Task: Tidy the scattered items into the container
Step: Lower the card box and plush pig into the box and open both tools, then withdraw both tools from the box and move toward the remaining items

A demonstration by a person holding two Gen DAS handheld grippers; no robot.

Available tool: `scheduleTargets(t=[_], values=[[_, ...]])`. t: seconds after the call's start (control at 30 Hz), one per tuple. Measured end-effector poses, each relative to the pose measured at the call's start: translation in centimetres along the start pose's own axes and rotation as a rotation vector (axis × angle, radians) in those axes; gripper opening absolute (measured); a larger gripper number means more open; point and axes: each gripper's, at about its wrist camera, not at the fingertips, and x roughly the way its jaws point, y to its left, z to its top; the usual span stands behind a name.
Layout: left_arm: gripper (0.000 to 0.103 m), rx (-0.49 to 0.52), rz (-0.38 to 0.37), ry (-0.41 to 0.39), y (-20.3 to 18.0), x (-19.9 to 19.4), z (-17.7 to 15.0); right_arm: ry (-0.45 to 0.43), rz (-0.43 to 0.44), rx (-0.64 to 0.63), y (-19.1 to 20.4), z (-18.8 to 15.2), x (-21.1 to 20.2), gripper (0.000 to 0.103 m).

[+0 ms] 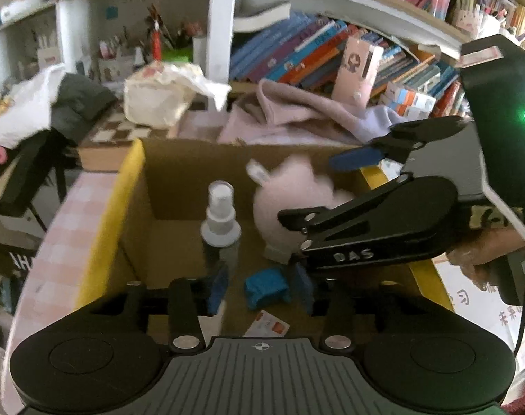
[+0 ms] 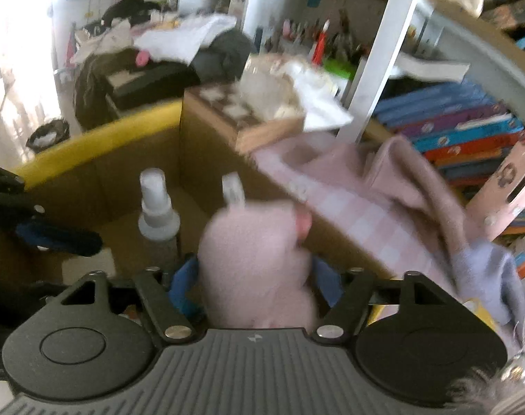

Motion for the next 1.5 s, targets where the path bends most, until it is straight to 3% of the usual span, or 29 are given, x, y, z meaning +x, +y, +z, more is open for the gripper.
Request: scheduleTargets(t=[0.1,0.33,0.77,1.0,1.2,1.3,1.5], values=[[0.063,-0.027,-0.006,-0.051,0.3,-1.6,-0.2,-0.043,-0.018,0.027,-0.1,0.5,-1.6,0.082],[0.069,-0.029,-0.014,-0.140,-0.4,-5.0,-1.3,-0.150,-0.061,0.107,0.7,0.4,-5.9,0.082],[0.075,0.002,-0.021,-0.192,-1.6,-11.1,-5.1,-0.311,-0.088,0.199,4.1,-1.2,-15.4,0.082],[0.076,0.018,0.002,-0.215,-2.1,-14.2,-7.4,-0.357,-0.094,0.278,5.1,-4.0,-20.3,0.082],[0.077,0.000,0.040,-0.237,-2.2,-15.9,-8.5,-0.376,-0.175,0.302,6.4,-7.3,-23.2,0.082],[0.084,-0.014,0.056,-0.232,-2.1,-16.6,-9.0,-0.361,-0.231,0.274,7.4,-8.7,-23.6,0.082],[0.090,0.036,0.082,-0.249,-3.2,-17.7,-10.2,-0.355,-0.241,0.253,9.4,-10.5,-24.0,0.084]])
